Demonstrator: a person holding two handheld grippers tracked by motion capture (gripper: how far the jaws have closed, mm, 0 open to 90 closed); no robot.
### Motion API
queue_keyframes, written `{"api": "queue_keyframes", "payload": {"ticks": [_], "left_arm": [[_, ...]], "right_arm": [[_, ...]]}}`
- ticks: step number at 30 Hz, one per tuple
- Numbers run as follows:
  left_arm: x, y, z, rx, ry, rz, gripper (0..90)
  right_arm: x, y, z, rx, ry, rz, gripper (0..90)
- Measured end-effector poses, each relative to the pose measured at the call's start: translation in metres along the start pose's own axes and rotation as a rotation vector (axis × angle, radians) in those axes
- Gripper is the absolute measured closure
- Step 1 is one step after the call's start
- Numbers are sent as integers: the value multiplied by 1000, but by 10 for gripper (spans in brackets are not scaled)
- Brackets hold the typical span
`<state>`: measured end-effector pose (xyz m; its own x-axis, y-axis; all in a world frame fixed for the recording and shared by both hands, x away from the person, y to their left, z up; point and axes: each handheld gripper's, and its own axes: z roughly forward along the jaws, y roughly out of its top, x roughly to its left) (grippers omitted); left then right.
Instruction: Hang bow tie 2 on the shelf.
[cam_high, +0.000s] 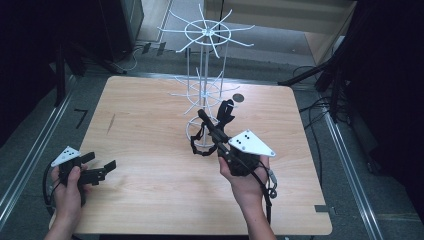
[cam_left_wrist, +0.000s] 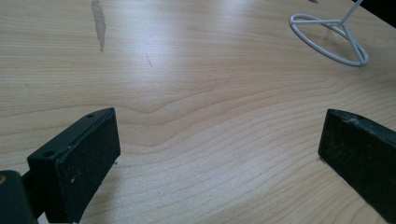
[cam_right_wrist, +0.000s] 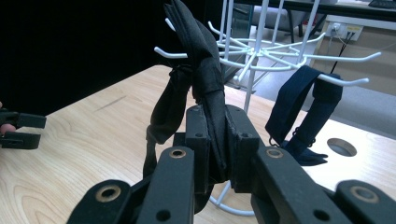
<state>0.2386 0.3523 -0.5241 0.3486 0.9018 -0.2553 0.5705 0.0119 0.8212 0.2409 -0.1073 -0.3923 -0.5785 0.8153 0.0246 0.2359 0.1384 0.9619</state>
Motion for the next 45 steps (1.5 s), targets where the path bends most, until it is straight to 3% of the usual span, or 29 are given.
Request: {"api": "queue_keyframes", "payload": {"ticks": [17, 45], "left_arm": [[0, 0, 0, 0, -1, 1, 0], [0, 0, 0, -6, -1, -6, 0]], "right_arm": [[-7, 11, -2, -19, -20, 3, 826], [-21, 5, 25, 25, -61, 33, 826]]}}
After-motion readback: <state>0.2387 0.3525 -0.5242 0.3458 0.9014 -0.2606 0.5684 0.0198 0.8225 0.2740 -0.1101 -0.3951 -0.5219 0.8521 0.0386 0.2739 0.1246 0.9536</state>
